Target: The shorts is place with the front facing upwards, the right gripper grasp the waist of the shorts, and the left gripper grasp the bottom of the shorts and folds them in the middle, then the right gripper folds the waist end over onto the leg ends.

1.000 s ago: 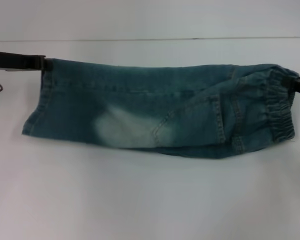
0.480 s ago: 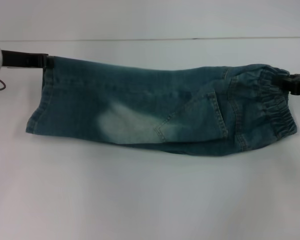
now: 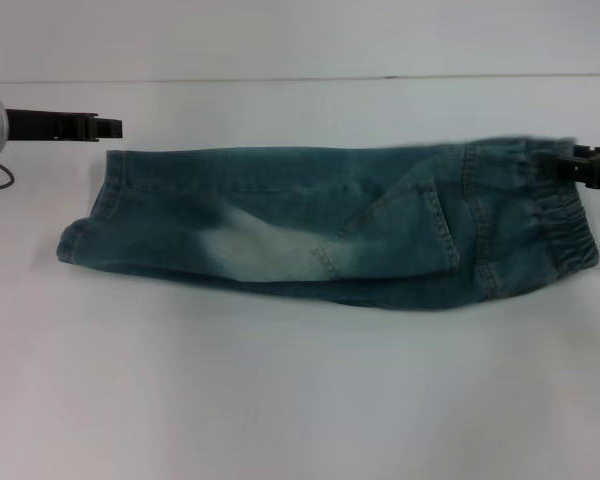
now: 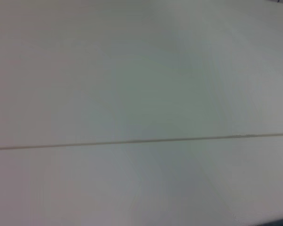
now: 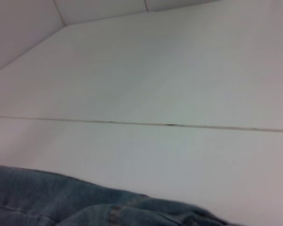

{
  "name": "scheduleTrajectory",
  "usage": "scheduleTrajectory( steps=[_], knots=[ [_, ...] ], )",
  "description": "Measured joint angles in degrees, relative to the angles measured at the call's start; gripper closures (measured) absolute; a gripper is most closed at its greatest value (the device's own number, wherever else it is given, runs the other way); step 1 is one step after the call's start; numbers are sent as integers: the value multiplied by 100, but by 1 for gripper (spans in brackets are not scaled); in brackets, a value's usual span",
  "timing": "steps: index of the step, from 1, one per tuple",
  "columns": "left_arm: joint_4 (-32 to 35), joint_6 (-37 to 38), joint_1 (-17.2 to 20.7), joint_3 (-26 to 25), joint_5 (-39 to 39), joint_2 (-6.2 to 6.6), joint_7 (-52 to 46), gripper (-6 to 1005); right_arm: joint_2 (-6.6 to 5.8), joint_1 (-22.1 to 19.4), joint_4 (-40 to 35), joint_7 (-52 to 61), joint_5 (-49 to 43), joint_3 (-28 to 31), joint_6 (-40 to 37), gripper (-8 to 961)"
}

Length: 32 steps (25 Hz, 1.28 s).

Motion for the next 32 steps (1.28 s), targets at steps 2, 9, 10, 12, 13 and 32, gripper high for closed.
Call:
scheduleTrajectory(
  steps=[2, 9, 10, 12, 13, 32],
  knots=[
    [14, -2, 67, -18, -158, -5, 152, 685, -23, -19, -9, 39, 0, 6, -34, 497],
    [43, 188, 349, -22, -917, 26, 622, 515, -112, -37, -161, 328, -133, 1, -391, 164],
    [72, 261, 386, -22, -995, 26, 693, 476, -118, -43, -214, 393, -144, 2, -431, 126],
    [156, 478, 467, -32, -1161, 9, 863, 396, -128, -64, -366, 538, -159, -11, -508, 48],
    [204, 624, 512, -36, -1258, 4, 961, 356, -134, -73, -459, 625, -192, -18, -555, 45],
    [121, 2767, 1097, -2, -2246, -316, 2927, 92, -366, 936, -2195, 3371, -3115, -221, -3153, 34]
  ],
)
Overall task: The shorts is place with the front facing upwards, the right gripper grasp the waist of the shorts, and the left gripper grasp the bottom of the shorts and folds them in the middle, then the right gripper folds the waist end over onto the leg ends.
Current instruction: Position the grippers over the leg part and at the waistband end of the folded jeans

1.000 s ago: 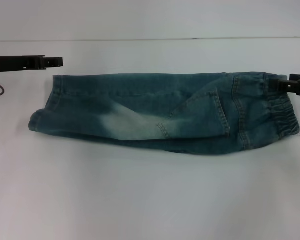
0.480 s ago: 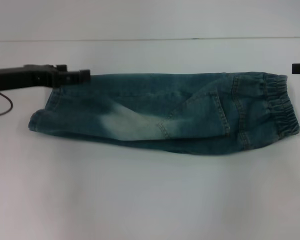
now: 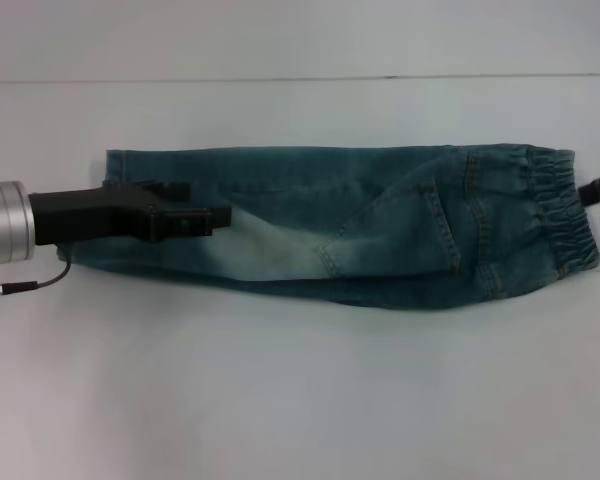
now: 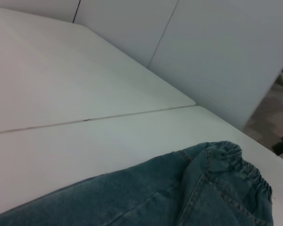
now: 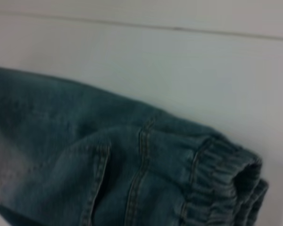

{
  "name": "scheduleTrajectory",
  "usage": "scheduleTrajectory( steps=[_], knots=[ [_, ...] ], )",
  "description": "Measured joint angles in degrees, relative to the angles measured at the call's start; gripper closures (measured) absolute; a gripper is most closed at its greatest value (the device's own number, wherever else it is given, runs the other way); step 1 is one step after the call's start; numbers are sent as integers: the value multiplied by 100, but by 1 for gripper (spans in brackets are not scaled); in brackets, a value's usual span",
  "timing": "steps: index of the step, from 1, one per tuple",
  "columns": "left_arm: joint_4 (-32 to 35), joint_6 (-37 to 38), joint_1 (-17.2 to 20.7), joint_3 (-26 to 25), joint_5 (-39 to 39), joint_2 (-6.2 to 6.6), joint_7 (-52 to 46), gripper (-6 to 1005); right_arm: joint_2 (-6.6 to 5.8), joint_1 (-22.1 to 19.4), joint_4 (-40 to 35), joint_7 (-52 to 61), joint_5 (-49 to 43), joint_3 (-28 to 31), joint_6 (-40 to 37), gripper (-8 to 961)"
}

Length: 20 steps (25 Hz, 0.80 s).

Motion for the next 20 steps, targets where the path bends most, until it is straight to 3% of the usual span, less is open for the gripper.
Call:
scheduleTrajectory(
  steps=[6, 20],
  knots=[
    [-18, -39, -8, 2, 23, -34, 57, 100, 73, 10, 454, 136, -66, -519, 432, 36],
    [-152, -41, -75, 152, 4, -81, 80, 120, 312, -75, 893, -161, -137, -752, 1279, 63]
  ],
)
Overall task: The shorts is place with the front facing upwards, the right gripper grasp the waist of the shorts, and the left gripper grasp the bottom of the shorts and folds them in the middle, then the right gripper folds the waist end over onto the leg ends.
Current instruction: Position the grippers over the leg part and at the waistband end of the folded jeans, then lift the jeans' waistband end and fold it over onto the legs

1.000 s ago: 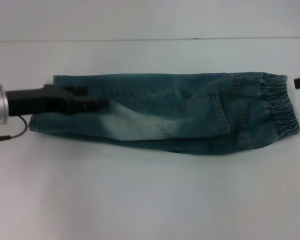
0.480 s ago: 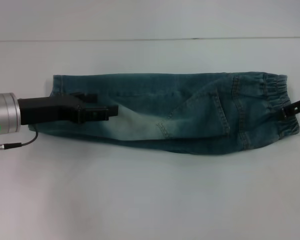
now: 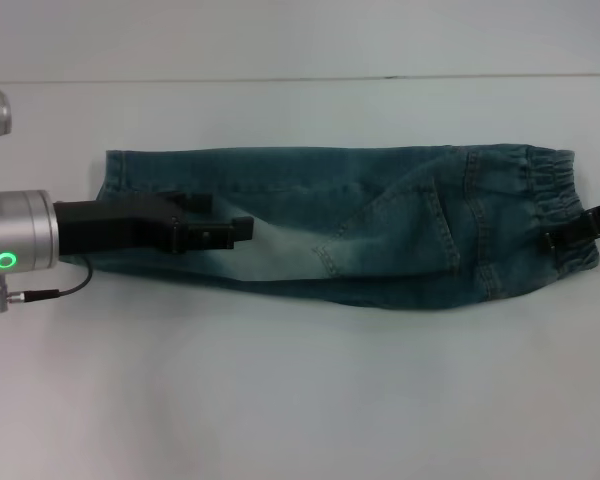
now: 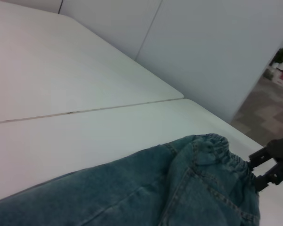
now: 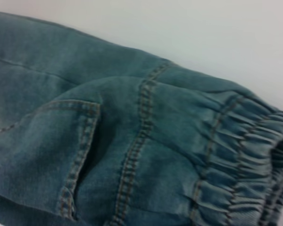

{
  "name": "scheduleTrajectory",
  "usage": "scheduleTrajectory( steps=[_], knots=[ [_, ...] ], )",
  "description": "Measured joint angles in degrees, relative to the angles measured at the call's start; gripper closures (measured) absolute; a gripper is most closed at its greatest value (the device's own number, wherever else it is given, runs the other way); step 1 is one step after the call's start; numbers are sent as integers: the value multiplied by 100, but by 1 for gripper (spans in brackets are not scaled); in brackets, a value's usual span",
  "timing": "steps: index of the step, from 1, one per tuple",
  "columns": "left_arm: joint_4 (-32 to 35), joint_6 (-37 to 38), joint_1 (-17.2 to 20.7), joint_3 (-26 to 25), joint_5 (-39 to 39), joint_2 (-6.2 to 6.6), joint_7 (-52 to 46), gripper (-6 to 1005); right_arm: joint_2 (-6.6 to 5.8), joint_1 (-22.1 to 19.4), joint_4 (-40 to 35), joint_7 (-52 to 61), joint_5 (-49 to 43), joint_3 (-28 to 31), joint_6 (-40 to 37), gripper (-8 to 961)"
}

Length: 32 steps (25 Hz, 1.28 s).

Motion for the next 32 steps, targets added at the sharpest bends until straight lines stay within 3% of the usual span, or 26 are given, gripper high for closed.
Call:
scheduleTrajectory(
  steps=[8, 15, 21, 26, 28, 32],
  knots=[
    [4, 55, -47, 291, -7, -27, 27, 131, 192, 0, 135, -234, 12, -23, 393, 112],
    [-3, 41, -44, 295, 25, -28, 43, 141, 263, 0, 41, -406, 65, 51, 221, 155],
    [-3, -52, -20, 278, -11, -57, 72, 150, 257, -23, -169, -445, 70, 60, -18, 391],
    [-12, -425, -31, 251, -39, -216, 105, 157, 270, -61, -357, -446, 113, 60, -116, 543],
    [-132, -678, -50, 255, -269, -284, 224, 160, 250, -61, -366, -446, 179, 58, -154, 605],
    [-882, -1034, -158, 267, -1267, -292, 1100, 166, 160, -61, -368, -446, 315, 57, -221, 744]
  ],
)
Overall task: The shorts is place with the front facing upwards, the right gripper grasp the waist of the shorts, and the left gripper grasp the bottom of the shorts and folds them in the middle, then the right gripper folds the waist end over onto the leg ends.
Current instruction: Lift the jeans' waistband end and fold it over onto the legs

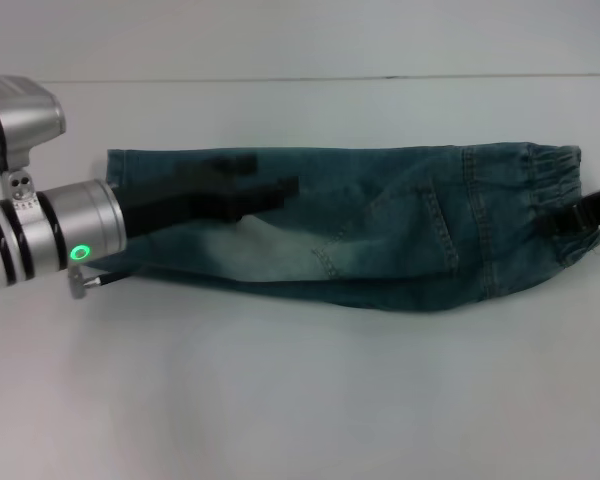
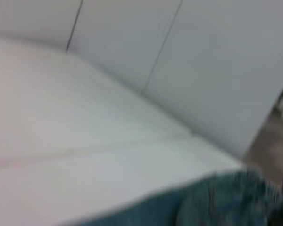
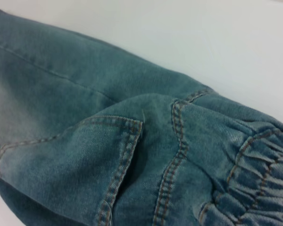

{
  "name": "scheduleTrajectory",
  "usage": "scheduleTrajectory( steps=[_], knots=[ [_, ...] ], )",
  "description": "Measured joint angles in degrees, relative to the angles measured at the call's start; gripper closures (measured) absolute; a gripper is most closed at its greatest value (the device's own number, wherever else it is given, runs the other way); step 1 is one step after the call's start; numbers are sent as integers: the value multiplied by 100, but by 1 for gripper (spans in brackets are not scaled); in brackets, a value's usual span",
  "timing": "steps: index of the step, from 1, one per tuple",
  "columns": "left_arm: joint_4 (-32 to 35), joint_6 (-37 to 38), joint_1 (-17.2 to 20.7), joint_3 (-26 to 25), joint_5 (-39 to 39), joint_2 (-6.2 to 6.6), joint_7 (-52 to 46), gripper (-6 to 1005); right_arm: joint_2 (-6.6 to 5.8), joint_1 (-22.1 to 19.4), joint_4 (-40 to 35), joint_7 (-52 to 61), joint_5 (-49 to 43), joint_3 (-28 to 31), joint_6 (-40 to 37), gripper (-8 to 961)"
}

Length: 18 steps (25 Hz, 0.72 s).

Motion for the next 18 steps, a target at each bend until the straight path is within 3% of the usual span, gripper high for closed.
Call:
scheduleTrajectory(
  steps=[2, 8, 12, 18],
  knots=[
    [-387, -127, -44, -13, -630, -7, 716, 168, -42, 0, -2, 0, 40, 0, -40, 816],
    [-1534, -884, -364, 0, -2079, -30, 2938, 177, -95, 54, -272, 58, 189, 102, -591, 837],
    [-2340, -1681, -736, -21, -2627, -39, 4547, 354, -95, 52, -1060, 254, 510, 148, -1225, 837],
    [-2962, -2292, -1074, -28, -2751, -42, 5222, 641, -123, 22, -1906, 472, 1266, 238, -1894, 836]
  ],
)
